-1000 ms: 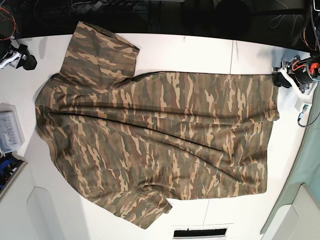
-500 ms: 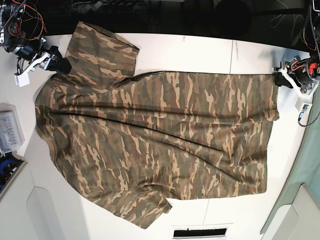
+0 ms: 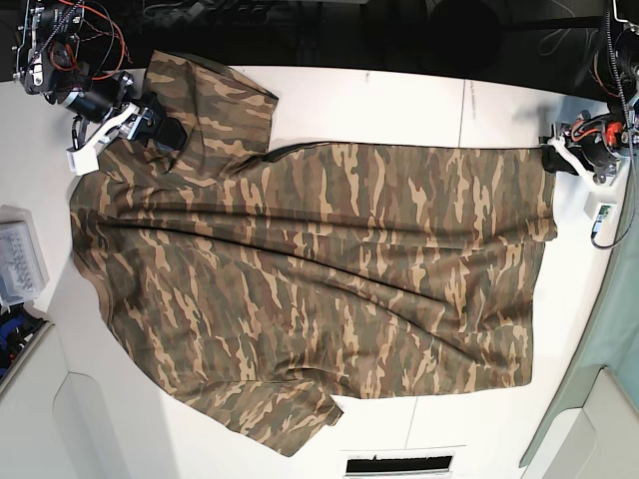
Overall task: Layout the t-shirt on the table in an organized manner, then fold the t-shirt properly
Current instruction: 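Grasp the shirt's collar-side corners with both grippers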
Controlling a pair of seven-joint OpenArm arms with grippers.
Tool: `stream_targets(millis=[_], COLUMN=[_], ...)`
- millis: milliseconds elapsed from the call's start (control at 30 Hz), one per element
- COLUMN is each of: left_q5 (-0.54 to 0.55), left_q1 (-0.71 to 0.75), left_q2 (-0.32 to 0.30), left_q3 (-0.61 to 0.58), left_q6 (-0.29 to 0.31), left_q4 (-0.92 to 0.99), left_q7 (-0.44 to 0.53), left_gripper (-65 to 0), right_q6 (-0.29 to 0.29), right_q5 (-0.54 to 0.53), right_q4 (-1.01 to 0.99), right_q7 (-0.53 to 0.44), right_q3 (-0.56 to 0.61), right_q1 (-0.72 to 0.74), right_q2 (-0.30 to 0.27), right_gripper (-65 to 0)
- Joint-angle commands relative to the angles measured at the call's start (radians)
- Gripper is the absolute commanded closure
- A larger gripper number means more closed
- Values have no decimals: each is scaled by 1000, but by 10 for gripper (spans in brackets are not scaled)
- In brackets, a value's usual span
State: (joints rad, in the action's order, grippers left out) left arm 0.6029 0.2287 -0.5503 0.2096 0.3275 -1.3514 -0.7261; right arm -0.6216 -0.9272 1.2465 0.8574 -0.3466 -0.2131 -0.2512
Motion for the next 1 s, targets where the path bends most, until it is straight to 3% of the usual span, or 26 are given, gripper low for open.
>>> stream_targets(millis=[0, 333, 367, 400, 467, 500, 567, 633, 833, 967], left_q5=[4, 37, 37, 37, 37, 37, 37, 42, 116, 122], left_q1=[-13, -7, -6, -6, -3, -2, 2, 5, 75, 158], left_q2=[-10, 37, 38, 38, 37, 37, 34, 20, -64, -102], left_q3=[8, -3, -6, -11, -14, -14, -14, -14, -14, -10], left_q6=[19, 154, 159, 159, 155, 155, 156, 158, 243, 245], left_q4=[3, 11, 11, 11, 11, 11, 11, 6, -136, -277], left_q7=[-8, -55, -57, -57, -57, -56, -55, -51, -48, 2], left_gripper=[-297, -296, -275, -215, -49, 0, 0, 0, 0, 0], right_q6=[23, 12, 12, 12, 12, 13, 16, 16, 16, 16], right_q5=[56, 37, 34, 33, 33, 33, 33, 34, 50, 48], right_q4=[3, 14, 17, 21, 29, 34, 45, 65, 213, 356], right_q7=[42, 66, 68, 68, 67, 67, 67, 68, 82, 83], right_q3=[2, 26, 34, 43, 55, 55, 52, 45, -25, -75], right_q1=[-7, -7, -7, -7, -7, -7, -7, -7, -71, -150], right_q2=[-3, 5, 5, 5, 5, 5, 4, 4, -1, -1], right_gripper=[-321, -319, -318, -312, -218, -144, 0, 0, 0, 0])
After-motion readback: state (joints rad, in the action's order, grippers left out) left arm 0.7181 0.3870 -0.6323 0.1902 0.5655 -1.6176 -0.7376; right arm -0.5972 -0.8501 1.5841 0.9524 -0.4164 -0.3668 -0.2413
